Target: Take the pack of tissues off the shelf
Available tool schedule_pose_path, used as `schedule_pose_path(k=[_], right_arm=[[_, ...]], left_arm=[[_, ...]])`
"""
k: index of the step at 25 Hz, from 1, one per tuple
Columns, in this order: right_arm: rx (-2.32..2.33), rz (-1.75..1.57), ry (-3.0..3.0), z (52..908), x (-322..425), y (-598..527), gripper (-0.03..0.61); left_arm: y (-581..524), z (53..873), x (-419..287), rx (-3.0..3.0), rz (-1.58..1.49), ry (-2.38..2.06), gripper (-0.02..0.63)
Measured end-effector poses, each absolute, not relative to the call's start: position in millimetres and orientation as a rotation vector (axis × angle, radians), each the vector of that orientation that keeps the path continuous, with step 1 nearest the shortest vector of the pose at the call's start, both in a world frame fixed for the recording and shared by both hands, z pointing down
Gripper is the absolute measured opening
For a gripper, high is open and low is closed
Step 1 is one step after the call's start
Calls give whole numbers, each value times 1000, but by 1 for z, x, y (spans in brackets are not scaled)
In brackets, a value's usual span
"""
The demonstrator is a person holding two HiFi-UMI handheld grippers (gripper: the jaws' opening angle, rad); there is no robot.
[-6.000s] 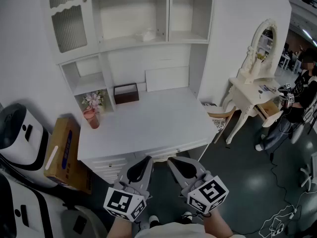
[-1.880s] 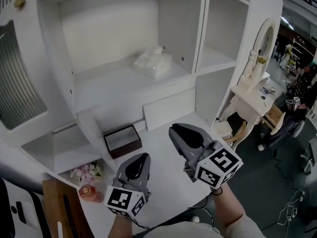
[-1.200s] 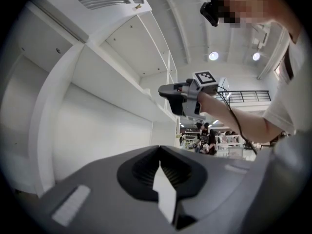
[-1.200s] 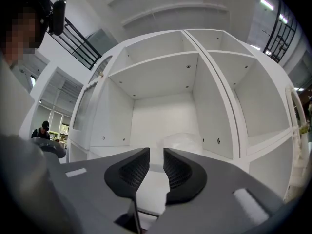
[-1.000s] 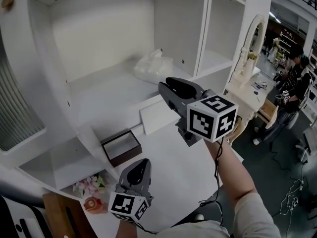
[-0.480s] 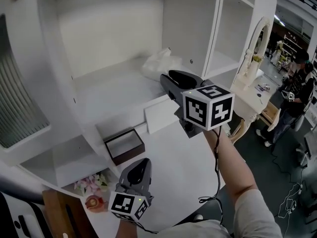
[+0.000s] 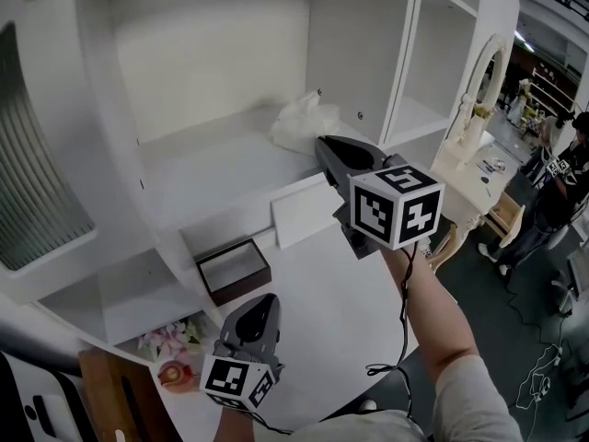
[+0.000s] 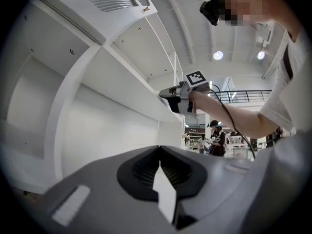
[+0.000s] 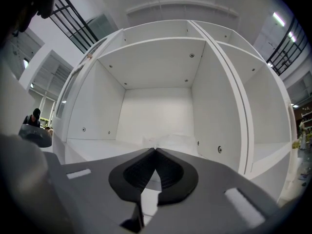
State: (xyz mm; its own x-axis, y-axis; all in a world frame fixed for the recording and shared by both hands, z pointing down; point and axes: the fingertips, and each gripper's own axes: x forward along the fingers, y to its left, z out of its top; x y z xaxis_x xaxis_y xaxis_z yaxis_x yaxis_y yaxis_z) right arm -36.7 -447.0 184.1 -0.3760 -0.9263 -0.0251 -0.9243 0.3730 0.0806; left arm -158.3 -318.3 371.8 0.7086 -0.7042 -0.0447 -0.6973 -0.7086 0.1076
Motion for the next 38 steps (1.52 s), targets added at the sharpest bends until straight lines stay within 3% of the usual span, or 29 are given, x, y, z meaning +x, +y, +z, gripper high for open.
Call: schedule_pose_path(k=[38], right_arm=[[1698, -279, -2681, 197, 62, -306, 0]], left_arm=[[-248, 364, -50, 2871, -73, -1163, 3]])
